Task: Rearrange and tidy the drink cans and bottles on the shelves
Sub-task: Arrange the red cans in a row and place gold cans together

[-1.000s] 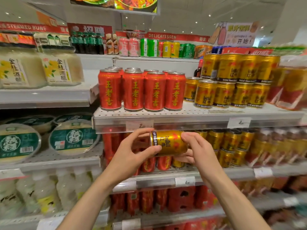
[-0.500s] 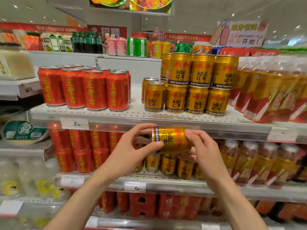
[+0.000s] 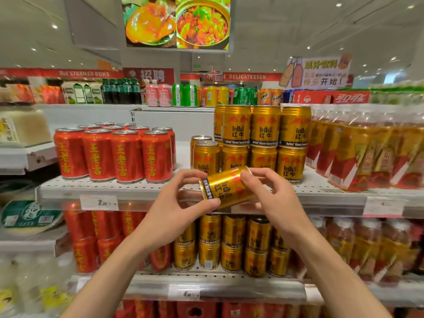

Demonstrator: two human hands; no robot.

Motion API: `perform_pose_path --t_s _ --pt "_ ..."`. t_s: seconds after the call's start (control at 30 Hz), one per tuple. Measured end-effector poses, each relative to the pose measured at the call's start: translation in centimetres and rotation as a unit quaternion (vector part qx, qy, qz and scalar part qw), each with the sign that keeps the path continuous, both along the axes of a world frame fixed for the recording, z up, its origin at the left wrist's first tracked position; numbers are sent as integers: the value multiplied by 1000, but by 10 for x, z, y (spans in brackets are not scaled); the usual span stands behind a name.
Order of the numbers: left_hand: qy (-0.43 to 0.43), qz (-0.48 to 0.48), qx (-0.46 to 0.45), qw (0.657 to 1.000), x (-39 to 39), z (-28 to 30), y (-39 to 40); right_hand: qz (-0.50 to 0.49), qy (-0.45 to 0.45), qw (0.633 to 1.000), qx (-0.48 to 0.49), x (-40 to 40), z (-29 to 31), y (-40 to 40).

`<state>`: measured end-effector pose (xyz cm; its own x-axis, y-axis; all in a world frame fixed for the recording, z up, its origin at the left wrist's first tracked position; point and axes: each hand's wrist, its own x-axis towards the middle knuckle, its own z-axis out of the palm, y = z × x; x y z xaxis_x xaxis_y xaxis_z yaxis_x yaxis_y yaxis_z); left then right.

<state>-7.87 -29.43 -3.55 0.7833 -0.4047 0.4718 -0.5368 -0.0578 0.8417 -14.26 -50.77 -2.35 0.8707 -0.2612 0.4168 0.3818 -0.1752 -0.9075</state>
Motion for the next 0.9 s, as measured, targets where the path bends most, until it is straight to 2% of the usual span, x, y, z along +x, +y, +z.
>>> perform_pose_path --t_s 0.2,0.37,0.6,0.77,0.9 --pt "-28 5 42 999 12 22 10 34 -3 998 -47 21 33 4" --pt "-54 13 120 991 28 38 10 40 -8 995 -95 36 47 7" --pt "-43 30 169 984 38 46 2 33 -17 995 -93 46 49 11" --pt "-44 42 162 985 36 48 -2 24 -35 995 -92 47 47 12" --pt "-52 57 111 991 33 45 -1 26 -41 995 -92 46 44 5"
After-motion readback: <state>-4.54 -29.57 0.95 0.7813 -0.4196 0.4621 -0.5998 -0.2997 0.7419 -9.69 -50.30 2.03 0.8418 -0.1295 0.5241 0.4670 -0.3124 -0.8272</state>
